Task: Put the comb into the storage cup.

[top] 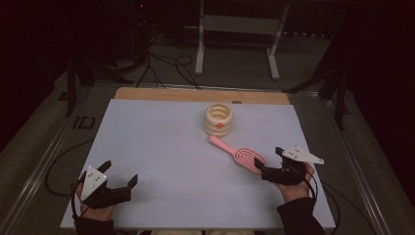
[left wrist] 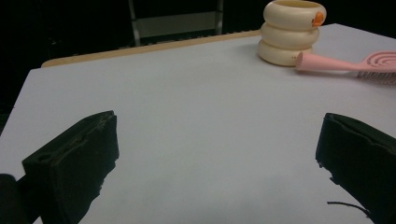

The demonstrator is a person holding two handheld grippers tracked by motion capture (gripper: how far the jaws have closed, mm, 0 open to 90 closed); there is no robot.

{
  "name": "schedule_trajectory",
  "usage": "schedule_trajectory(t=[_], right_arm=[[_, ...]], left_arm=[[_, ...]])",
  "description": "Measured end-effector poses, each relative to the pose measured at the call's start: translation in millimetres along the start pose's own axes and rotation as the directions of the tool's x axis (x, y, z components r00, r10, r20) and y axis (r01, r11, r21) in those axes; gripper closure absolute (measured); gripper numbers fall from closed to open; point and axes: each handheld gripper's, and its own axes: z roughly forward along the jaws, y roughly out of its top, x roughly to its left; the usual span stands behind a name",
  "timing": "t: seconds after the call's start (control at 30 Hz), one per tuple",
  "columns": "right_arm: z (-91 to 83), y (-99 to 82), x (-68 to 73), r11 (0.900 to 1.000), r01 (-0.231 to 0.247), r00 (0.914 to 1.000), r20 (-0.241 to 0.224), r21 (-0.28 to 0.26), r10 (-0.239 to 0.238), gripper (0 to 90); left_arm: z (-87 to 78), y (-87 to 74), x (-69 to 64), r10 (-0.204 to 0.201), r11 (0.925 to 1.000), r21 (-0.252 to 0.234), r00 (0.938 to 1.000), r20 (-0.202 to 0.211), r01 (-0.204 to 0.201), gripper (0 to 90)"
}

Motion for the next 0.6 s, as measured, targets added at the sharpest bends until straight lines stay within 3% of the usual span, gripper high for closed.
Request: schedule_trajectory(t=[0.6], right_arm=[[12.9, 21.3, 4.8, 1.0000, -0.002, 0.9997, -0.025, 0.008, 0.002, 9.1]], left_arm=[[1.1, -0.6, 0.1, -0.004, 1.0000, -0.002, 1.0000, -0.008, 0.004, 0.3]])
